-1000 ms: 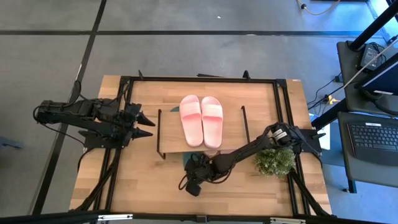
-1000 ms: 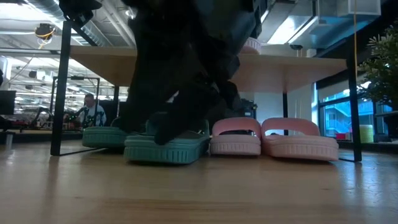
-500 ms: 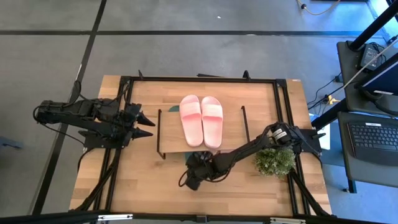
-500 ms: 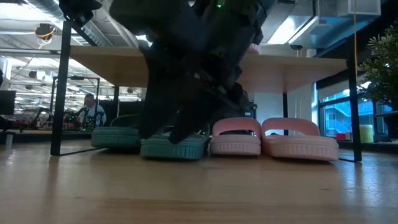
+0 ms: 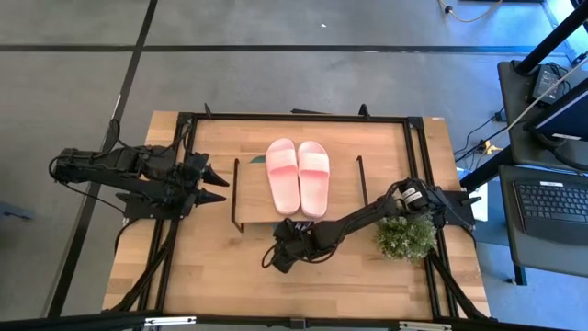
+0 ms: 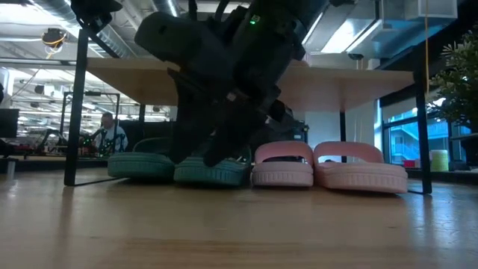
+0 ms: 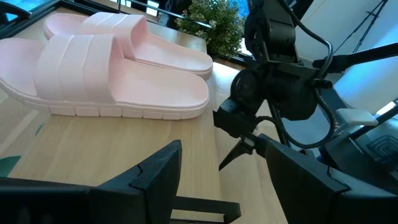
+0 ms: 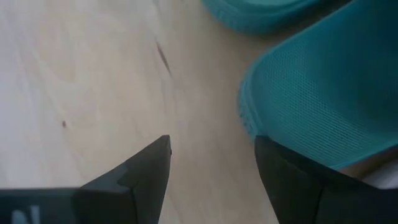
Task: Pick and place slides into the shelf
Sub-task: Put the green slipper under the shelf, then return to Home Position
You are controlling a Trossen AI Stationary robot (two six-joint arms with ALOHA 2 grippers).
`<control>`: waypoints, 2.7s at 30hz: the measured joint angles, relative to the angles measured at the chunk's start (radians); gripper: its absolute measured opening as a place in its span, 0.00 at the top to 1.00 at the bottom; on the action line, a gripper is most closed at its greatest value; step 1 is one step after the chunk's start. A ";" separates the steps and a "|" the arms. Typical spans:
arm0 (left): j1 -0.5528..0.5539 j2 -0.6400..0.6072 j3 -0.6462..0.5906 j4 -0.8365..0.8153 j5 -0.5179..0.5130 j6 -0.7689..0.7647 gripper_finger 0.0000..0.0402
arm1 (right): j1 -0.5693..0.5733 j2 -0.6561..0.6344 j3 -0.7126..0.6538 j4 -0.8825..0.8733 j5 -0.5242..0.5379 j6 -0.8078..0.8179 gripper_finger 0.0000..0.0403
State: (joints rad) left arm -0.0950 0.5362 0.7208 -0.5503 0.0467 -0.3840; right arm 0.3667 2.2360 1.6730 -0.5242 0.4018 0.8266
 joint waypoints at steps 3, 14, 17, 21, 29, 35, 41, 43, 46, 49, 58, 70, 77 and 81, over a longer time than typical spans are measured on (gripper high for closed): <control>0.000 0.000 0.000 0.000 0.000 0.000 0.44 | -0.004 0.000 0.000 0.001 0.000 -0.001 0.42; 0.000 0.000 0.000 0.000 0.000 0.001 0.44 | 0.020 -0.030 0.081 -0.053 -0.011 -0.018 0.42; 0.000 0.000 0.000 0.001 0.021 0.000 0.44 | 0.032 -0.031 0.166 -0.137 -0.045 -0.040 0.42; 0.000 -0.007 0.000 0.004 0.065 -0.003 0.44 | 0.053 -0.043 0.304 -0.268 -0.049 -0.074 0.42; 0.000 -0.015 0.000 0.029 0.085 -0.027 0.44 | 0.097 -0.038 0.558 -0.536 -0.065 -0.125 0.42; 0.000 -0.030 0.067 0.119 0.129 -0.030 0.44 | 0.132 -0.169 0.602 -0.477 -0.022 -0.171 0.42; 0.000 -0.041 0.181 0.189 0.096 0.055 0.44 | 0.164 -0.355 0.566 -0.440 0.039 -0.318 0.42; 0.000 -0.041 0.205 0.189 0.047 0.097 0.44 | 0.166 -0.386 0.564 -0.448 0.071 -0.407 0.42; 0.000 -0.041 0.215 0.193 -0.035 0.148 0.44 | 0.144 -0.425 0.564 -0.480 0.078 -0.515 0.42; 0.000 -0.039 0.215 0.192 -0.128 0.181 0.44 | 0.099 -0.451 0.564 -0.536 0.078 -0.601 0.42; 0.000 -0.038 0.215 0.200 -0.226 0.237 0.44 | -0.090 -0.578 0.562 -0.589 -0.117 -0.845 0.42; 0.001 -0.038 0.214 0.197 -0.363 0.315 0.44 | -0.484 -0.671 0.459 -0.442 -0.492 -0.991 0.42; 0.001 -0.038 0.214 0.184 -0.372 0.352 0.44 | -0.657 -0.804 0.034 -0.077 -0.649 -0.941 0.42; 0.001 -0.038 0.195 0.165 -0.372 0.352 0.44 | -0.689 -0.949 -0.192 0.026 -0.658 -0.880 0.42</control>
State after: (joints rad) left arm -0.0944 0.4980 0.9154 -0.3851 -0.3251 -0.0315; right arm -0.3223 1.2865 1.4812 -0.4985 -0.2564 -0.0534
